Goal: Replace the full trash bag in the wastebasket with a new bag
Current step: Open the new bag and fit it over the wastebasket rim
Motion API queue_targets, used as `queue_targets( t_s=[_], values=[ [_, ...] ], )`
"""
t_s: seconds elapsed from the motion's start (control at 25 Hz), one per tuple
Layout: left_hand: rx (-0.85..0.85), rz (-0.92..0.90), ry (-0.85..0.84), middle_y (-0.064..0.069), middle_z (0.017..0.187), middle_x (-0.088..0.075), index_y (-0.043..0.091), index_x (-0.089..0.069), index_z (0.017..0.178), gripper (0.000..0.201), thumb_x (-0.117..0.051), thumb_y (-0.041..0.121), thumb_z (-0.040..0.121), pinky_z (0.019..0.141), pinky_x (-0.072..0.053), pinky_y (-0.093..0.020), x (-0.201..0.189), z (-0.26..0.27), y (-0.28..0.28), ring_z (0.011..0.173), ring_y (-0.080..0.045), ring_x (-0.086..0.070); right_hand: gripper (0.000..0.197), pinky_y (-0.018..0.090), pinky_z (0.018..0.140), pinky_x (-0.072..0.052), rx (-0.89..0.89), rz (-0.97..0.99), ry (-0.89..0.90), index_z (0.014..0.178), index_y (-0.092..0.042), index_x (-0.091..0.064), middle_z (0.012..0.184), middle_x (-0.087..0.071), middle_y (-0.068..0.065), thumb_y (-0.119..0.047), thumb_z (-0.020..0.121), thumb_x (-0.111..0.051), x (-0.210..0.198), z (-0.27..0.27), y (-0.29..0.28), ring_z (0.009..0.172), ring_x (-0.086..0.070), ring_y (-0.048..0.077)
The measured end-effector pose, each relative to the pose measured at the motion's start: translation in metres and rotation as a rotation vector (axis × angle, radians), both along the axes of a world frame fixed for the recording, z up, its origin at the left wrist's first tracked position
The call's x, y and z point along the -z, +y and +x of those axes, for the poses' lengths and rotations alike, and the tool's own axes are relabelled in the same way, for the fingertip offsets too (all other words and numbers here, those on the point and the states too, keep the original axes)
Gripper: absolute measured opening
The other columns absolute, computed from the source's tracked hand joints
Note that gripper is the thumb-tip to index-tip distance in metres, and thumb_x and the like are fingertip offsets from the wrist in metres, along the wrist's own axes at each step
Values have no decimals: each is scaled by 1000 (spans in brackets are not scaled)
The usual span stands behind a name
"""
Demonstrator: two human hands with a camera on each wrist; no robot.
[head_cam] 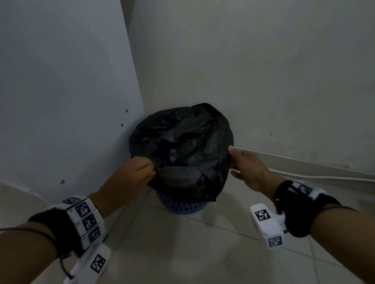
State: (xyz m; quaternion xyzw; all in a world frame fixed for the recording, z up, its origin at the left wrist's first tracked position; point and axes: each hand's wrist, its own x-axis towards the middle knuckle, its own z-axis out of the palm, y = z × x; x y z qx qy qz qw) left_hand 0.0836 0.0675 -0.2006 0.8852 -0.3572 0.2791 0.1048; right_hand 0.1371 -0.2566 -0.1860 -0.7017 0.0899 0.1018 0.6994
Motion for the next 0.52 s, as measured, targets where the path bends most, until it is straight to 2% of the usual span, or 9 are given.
queue_targets(
  t_s=[0.04, 0.12, 0.2, 0.28, 0.36, 0.44, 0.48, 0.52],
  values=[
    [1, -19, 1, -17, 81, -61, -4, -64, 75, 38, -44, 18, 99, 66, -42, -33, -1, 0, 2, 73, -30, -54, 25, 25, 63, -37, 9, -17, -17, 92, -17, -57, 79, -65, -2, -39, 98, -49, 1, 3, -2, 63, -64, 5],
    [-29, -14, -25, -15, 75, -59, -1, -62, 69, 39, -44, 17, 99, 66, -34, -27, -1, -1, 10, 70, -27, -49, 26, 25, 62, -36, 40, -58, -71, 84, -19, -57, 73, -62, -3, -35, 101, -44, 12, 3, -10, 61, -61, 7],
    [-87, 49, -71, -12, 73, -60, 2, -63, 68, 36, -46, 17, 96, 70, -27, -24, 5, -2, 20, 74, -23, -46, 30, 26, 62, -38, 126, -95, -97, 81, -20, -57, 75, -62, 0, -34, 102, -41, 25, 4, -21, 65, -58, 12],
    [-120, 80, -52, -9, 72, -62, 5, -64, 67, 37, -45, 20, 95, 72, -21, -21, 10, -3, 26, 75, -20, -44, 30, 25, 58, -34, 163, -89, -37, 81, -18, -54, 80, -57, 6, -32, 103, -38, 36, 4, -32, 65, -52, 16],
    [-91, 41, 5, -8, 71, -62, 6, -64, 66, 46, -39, 26, 99, 70, -22, -19, 14, -1, 26, 72, -18, -45, 24, 25, 56, -28, 58, -123, 125, 88, -14, -54, 82, -53, 9, -27, 102, -39, 41, -1, -39, 64, -49, 15],
    [-120, -72, 95, -5, 78, -61, 7, -63, 77, 33, -46, 29, 95, 69, -31, -17, 13, 1, 21, 71, -15, -48, 22, 27, 60, -31, -60, -186, 270, 94, -13, -56, 84, -57, 7, -28, 101, -42, 43, -7, -40, 71, -52, 16],
    [-158, -122, 131, -3, 86, -58, 8, -61, 88, 25, -51, 31, 89, 71, -36, -19, 11, 0, 17, 76, -14, -49, 23, 27, 62, -32, -81, -234, 268, 94, -13, -57, 86, -59, 7, -29, 101, -42, 44, -7, -40, 74, -54, 18],
    [-207, -145, 136, -3, 96, -55, 10, -58, 100, 28, -54, 34, 86, 76, -40, -23, 9, -2, 12, 84, -14, -49, 24, 28, 61, -33, -58, -279, 183, 92, -12, -56, 86, -58, 9, -29, 101, -42, 46, -2, -40, 75, -53, 22]
  ],
)
